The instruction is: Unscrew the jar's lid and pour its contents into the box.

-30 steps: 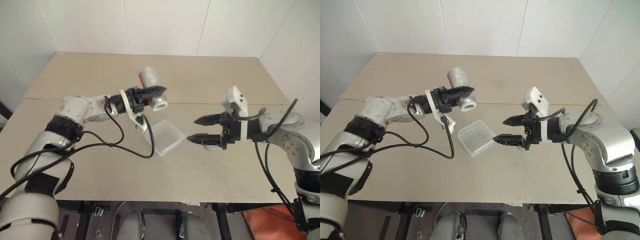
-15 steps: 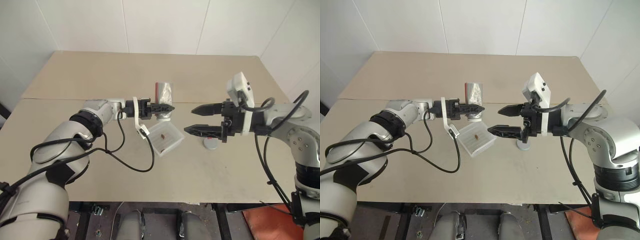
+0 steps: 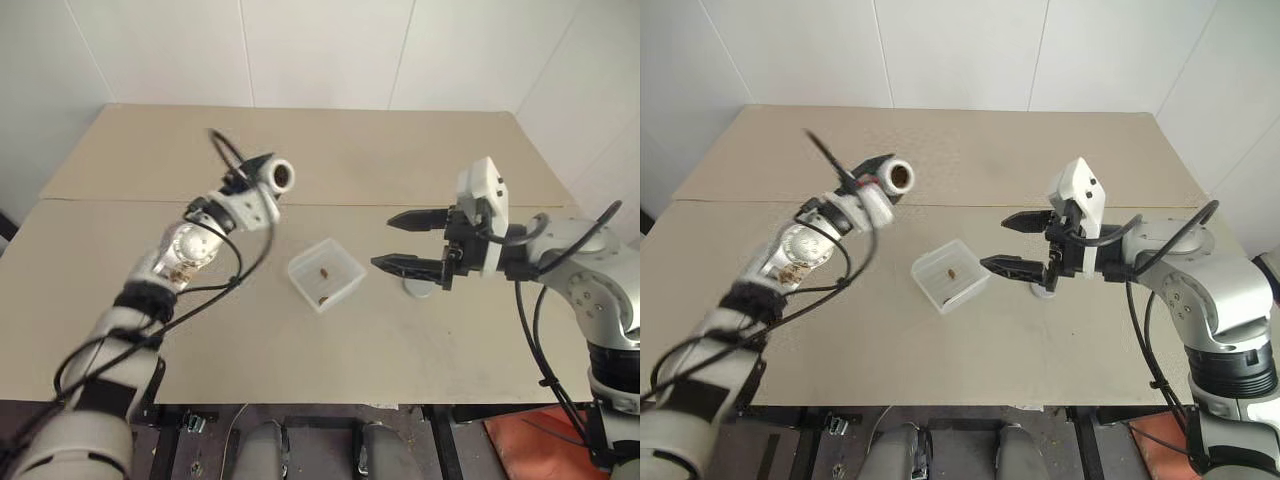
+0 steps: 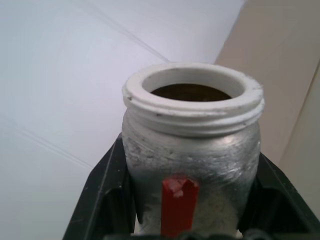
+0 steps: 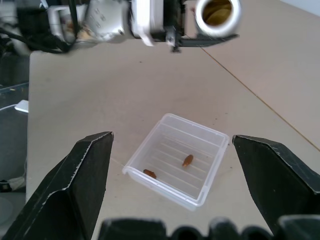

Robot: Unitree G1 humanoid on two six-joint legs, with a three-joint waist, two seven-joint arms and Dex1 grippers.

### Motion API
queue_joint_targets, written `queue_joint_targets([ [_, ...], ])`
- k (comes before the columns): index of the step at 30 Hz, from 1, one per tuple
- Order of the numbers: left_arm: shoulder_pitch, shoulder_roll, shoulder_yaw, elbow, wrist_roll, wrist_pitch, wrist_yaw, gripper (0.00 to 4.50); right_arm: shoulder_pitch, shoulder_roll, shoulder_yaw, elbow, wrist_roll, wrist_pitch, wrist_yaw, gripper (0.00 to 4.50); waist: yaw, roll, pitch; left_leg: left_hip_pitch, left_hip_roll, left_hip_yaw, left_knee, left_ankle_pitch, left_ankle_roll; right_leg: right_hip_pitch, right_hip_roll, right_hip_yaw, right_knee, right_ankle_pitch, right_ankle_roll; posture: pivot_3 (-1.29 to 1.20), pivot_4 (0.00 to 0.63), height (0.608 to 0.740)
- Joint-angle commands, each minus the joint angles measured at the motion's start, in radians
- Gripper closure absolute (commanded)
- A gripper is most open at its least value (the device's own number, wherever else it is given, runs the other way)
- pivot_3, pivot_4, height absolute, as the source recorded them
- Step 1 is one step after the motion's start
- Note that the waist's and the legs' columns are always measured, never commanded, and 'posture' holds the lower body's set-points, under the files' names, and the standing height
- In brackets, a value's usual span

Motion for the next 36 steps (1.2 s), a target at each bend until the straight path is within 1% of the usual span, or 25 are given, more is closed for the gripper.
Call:
queue_joint_targets([
  [1,0.07,0.019,0.16,-0.264,-0.327,0.393,-0.142,2.46,-0.007,0.001,-0.018,-0.004,-0.005,-0.034,-0.003,0.07,-0.002,0.0,0.0,0.0,0.0,-0.001,0.001,0.0,0.0,0.0,0.0,0.0,-0.001,0.0,0.0,0.0,0.15,0.74],
  [2,0.102,0.022,0.187,-0.316,-0.373,0.473,-0.153,2.46,-0.007,0.004,-0.018,-0.003,-0.004,-0.032,-0.008,0.07,-0.002,0.0,0.0,0.001,0.0,-0.001,0.001,0.0,0.0,0.001,0.001,0.0,-0.001,0.0,0.0,0.0,0.15,0.74],
  [4,0.167,0.017,0.229,-0.4,-0.428,0.574,-0.164,2.46,-0.007,0.013,-0.021,-0.003,-0.003,-0.025,-0.02,0.07,-0.001,0.0,0.0,0.004,0.0,-0.002,0.0,0.0,0.0,0.003,0.001,0.0,-0.002,0.0,0.0,0.0,0.15,0.74],
  [9,0.287,-0.046,0.287,-0.456,-0.438,0.609,-0.166,2.46,-0.006,0.033,-0.028,-0.009,0.007,-0.013,-0.047,0.07,0.002,0.0,0.0,0.012,-0.001,-0.002,0.0,0.0,0.001,0.012,0.001,0.0,-0.003,0.0,0.0,0.0,0.15,0.74],
  [14,0.327,-0.126,0.279,-0.389,-0.351,0.489,-0.178,2.46,-0.008,0.046,-0.034,-0.018,0.025,-0.001,-0.068,0.07,0.011,0.0,0.0,0.015,-0.001,-0.002,-0.001,0.0,0.001,0.015,0.001,0.0,-0.003,0.0,0.0,0.0,0.15,0.74],
  [21,0.33,-0.18,0.257,-0.296,-0.248,0.387,-0.213,2.46,-0.011,0.049,-0.039,-0.037,0.046,0.017,-0.086,0.07,0.01,0.0,0.0,0.015,-0.001,-0.001,-0.002,-0.001,0.001,0.015,0.001,0.0,-0.004,0.0,0.0,0.0,0.15,0.74],
  [25,0.345,-0.201,0.268,-0.265,-0.225,0.343,-0.224,2.46,-0.007,0.044,-0.039,-0.047,0.061,0.019,-0.096,0.07,0.011,0.0,0.0,0.015,-0.001,-0.002,-0.002,-0.001,0.001,0.015,0.001,0.0,-0.004,0.0,0.0,0.0,0.15,0.74],
  [27,0.354,-0.206,0.275,-0.269,-0.223,0.34,-0.224,1.73,-0.005,0.043,-0.037,-0.049,0.064,0.018,-0.098,0.0,0.011,0.0,0.0,0.015,-0.001,-0.002,-0.002,-0.001,0.001,0.015,0.001,0.0,-0.004,0.0,0.0,0.0,0.15,0.74],
  [28,0.36,-0.206,0.278,-0.275,-0.222,0.343,-0.224,1.51,-0.004,0.042,-0.036,-0.049,0.064,0.019,-0.099,0.0,0.01,0.0,0.0,0.015,-0.001,-0.002,-0.002,-0.001,0.001,0.015,0.001,0.0,-0.004,0.0,0.0,0.0,0.15,0.74],
  [32,0.411,-0.171,0.296,-0.352,-0.234,0.384,-0.24,0.19,-0.001,0.041,-0.027,-0.045,0.057,0.015,-0.097,0.0,0.008,0.0,0.0,0.015,-0.001,-0.002,-0.002,-0.001,0.001,0.015,0.001,0.0,-0.004,0.0,0.0,0.0,0.15,0.74],
  [33,0.425,-0.159,0.301,-0.376,-0.236,0.396,-0.244,0.02,-0.001,0.04,-0.025,-0.044,0.055,0.014,-0.096,0.0,0.006,0.0,0.0,0.015,-0.001,-0.002,-0.003,-0.001,0.001,0.014,0.001,0.0,-0.004,0.0,0.0,0.0,0.15,0.74],
  [35,0.479,-0.117,0.327,-0.468,-0.267,0.434,-0.27,0.02,0.006,0.034,-0.024,-0.039,0.048,0.008,-0.089,0.0,0.004,0.0,0.0,0.015,0.0,-0.002,-0.003,-0.001,0.001,0.014,0.001,0.0,-0.005,0.0,-0.001,0.0,0.15,0.74],
  [36,0.516,-0.083,0.349,-0.533,-0.305,0.471,-0.302,0.02,0.011,0.029,-0.025,-0.035,0.043,0.004,-0.083,0.0,0.003,0.0,0.0,0.015,0.0,-0.002,-0.004,-0.001,0.001,0.014,0.001,0.0,-0.005,0.0,-0.001,0.0,0.15,0.74],
])
